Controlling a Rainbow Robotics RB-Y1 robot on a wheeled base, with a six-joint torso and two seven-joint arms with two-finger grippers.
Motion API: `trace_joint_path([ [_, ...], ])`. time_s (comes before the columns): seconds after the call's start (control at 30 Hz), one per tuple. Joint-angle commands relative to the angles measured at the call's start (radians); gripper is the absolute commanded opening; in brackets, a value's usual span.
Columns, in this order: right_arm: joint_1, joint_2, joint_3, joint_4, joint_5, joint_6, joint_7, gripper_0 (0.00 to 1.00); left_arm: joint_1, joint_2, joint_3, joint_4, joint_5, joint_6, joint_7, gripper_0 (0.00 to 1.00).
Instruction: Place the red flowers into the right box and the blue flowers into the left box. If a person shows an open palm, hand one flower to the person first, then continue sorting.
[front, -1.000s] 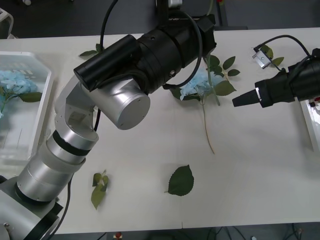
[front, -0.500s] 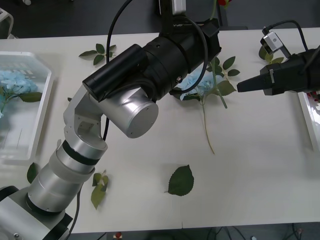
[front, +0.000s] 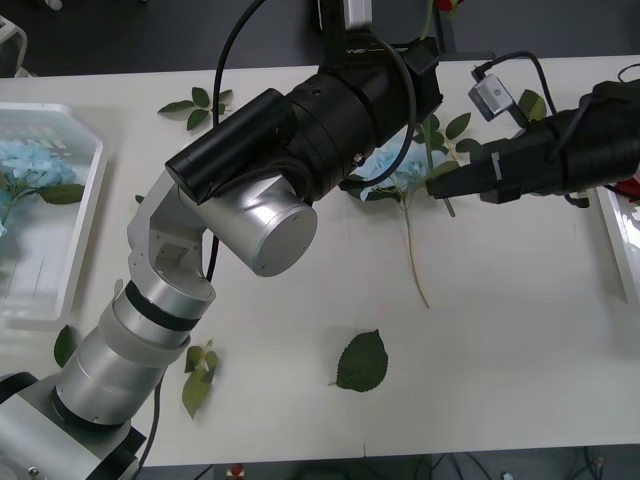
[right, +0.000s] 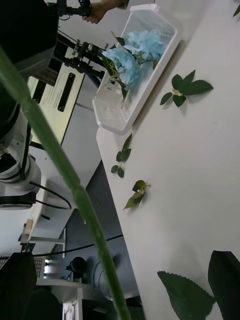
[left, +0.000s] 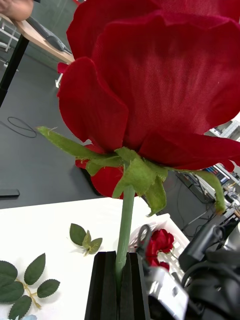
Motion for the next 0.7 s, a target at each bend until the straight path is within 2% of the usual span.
trace_joint_path([
  [0.03,-0.016,0.045,-0.025,-0.044,0.016,-0.037,0.025,0.82,0.011,-0.03,0.01,-0.033,-0.007,-0.019,0.066,0.0],
  [0.07,-0.016,0.05,-0.025,-0.044,0.016,-0.045,0.024,0.62,0.011,-0.03,0.01,-0.033,-0.007,-0.019,0.066,0.0],
  [0.1,-0.017,0.053,-0.025,-0.044,0.018,-0.046,0.024,0.55,0.011,-0.03,0.01,-0.033,-0.007,-0.019,0.066,0.0],
  [0.13,-0.017,0.053,-0.025,-0.044,0.018,-0.048,0.022,0.44,0.011,-0.03,0.01,-0.033,-0.007,-0.019,0.066,0.0],
  [0.17,-0.019,0.059,-0.025,-0.044,0.019,-0.048,0.019,0.22,0.011,-0.03,0.01,-0.033,-0.007,-0.019,0.066,0.0],
  [0.23,-0.019,0.059,-0.025,-0.044,0.021,-0.048,0.015,0.0,0.011,-0.03,0.01,-0.033,-0.007,-0.019,0.066,0.0],
  [0.6,-0.02,0.054,-0.025,-0.044,0.038,-0.048,-0.004,0.0,0.011,-0.03,0.01,-0.033,-0.007,-0.019,0.066,0.0],
  [0.63,-0.02,0.051,-0.025,-0.044,0.038,-0.048,-0.005,0.0,0.011,-0.03,0.01,-0.033,-0.007,-0.019,0.066,0.03],
  [0.67,-0.02,0.05,-0.025,-0.044,0.038,-0.048,-0.007,0.0,0.011,-0.03,0.01,-0.033,-0.007,-0.019,0.066,0.29],
  [0.7,-0.02,0.047,-0.025,-0.044,0.038,-0.048,-0.01,0.0,0.011,-0.03,0.01,-0.033,-0.007,-0.019,0.066,0.66],
])
